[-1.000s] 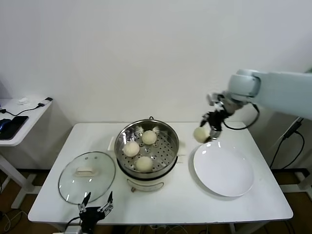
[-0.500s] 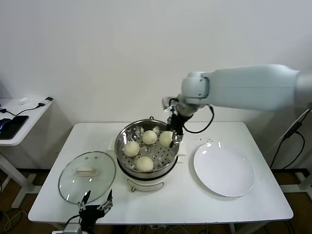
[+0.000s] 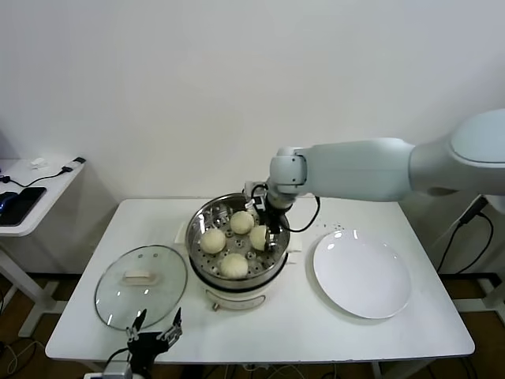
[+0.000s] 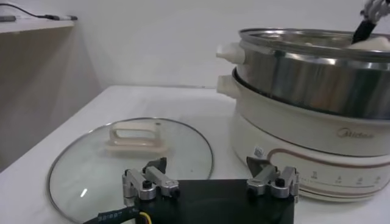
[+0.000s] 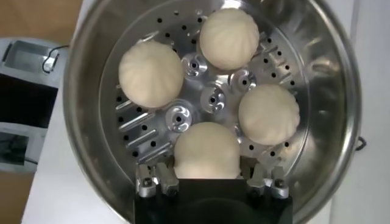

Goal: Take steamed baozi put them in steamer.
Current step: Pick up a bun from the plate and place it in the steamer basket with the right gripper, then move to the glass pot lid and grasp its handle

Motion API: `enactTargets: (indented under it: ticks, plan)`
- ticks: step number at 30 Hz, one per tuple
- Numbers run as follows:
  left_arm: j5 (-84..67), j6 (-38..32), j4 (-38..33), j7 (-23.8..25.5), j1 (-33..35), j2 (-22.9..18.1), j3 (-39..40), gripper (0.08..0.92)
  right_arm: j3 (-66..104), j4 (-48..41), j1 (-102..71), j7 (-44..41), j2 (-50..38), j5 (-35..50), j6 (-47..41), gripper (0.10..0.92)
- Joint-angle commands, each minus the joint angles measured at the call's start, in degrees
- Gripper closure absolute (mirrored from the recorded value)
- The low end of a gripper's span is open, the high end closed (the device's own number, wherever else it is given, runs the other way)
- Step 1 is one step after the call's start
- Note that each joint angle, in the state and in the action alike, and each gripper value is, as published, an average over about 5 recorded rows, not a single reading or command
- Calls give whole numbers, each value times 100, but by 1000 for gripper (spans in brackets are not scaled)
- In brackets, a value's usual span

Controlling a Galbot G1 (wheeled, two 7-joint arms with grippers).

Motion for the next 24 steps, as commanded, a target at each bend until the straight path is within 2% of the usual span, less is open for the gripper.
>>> enactTargets:
  ticks: [1, 4, 10, 16, 20, 24]
  plan:
    - [-16, 11, 6, 3, -15, 7, 0, 177, 77, -220, -341, 86, 138, -152, -67, 327]
    - [-18, 17, 7, 5, -30, 6, 4, 177, 92, -202, -332, 59, 118, -145, -40, 309]
    - [-21, 44, -17, 12, -15, 13, -7, 177, 86, -200, -150, -316, 49, -91, 355, 212]
    - [-69, 80, -112, 23, 41, 19, -9, 177, 502, -141, 144, -501, -312, 188, 583, 203]
    - [-164, 46, -182, 1, 60, 30, -49, 177, 1285, -98, 241, -137, -949, 518, 582, 202]
    - [-265, -95, -234, -43, 39, 63, -70, 177, 2176, -58, 6, 787, -1649, 567, 706, 203]
